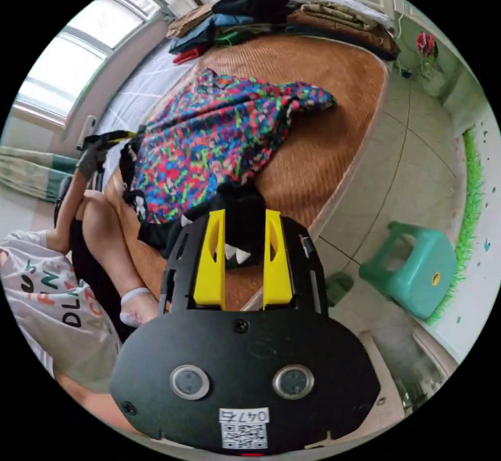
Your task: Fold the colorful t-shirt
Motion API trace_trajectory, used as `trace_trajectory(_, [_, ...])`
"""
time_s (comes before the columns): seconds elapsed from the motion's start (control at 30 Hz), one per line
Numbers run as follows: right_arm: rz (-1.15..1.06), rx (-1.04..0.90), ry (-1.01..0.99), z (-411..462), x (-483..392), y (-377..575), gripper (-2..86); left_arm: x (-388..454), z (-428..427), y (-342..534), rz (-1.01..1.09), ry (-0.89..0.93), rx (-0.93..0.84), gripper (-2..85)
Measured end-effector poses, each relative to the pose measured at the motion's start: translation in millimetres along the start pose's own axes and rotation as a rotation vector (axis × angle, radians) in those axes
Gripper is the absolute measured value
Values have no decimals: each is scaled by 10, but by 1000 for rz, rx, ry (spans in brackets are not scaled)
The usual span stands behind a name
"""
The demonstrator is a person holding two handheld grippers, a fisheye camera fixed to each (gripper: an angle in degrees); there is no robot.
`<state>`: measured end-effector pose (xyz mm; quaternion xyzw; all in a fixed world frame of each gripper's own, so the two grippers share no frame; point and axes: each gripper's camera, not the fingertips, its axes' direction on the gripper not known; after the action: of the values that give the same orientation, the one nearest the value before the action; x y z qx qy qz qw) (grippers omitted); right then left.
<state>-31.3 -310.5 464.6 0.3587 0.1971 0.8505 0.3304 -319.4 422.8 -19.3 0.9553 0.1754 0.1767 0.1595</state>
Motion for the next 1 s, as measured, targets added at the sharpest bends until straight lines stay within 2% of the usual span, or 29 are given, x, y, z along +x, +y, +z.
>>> trace_trajectory(0.07, [114, -42, 36, 265, 82, 406, 107, 156, -82, -19, 36, -32, -17, -10])
trace_trajectory(0.13, [189, 14, 44, 330, 65, 627, 92, 239, -74, -39, 51, -47, -61, -10])
trace_trajectory(0.23, [181, -13, 28, 258, -140, 849, 61, 319, -87, -58, 46, -73, -112, -10])
trace_trajectory(0.37, [333, 159, 155, -236, -395, 1617, 77, 360, -272, -73, 0, -38, -98, -10])
trace_trajectory(0.4, [364, 152, 145, -213, -370, 1725, 79, 380, -297, -77, -1, -40, -97, -10])
trace_trajectory(0.5, [469, -68, 134, 249, -113, 2055, 90, 566, -417, -120, 23, -84, -97, -10])
trace_trajectory(0.53, [492, -103, 177, 331, -54, 2154, 93, 675, -478, -131, 44, -126, -92, -10])
trace_trajectory(0.7, [494, 48, 170, 126, -62, 2389, 109, 1340, -848, -80, 250, -247, -69, -10])
trace_trajectory(0.8, [369, 10, 133, 251, -134, 2334, 117, 1662, -951, 32, 448, -73, -133, -10])
trace_trajectory(0.87, [364, -26, 177, 426, -63, 2333, 120, 1807, -1044, 67, 543, 187, -111, -10])
trace_trajectory(0.93, [349, 9, 171, 538, 55, 2323, 119, 1973, -1116, 66, 606, 312, -77, -10])
trace_trajectory(1.0, [306, 86, 126, 585, 165, 2270, 103, 2192, -1128, 63, 665, 348, -77, -10])
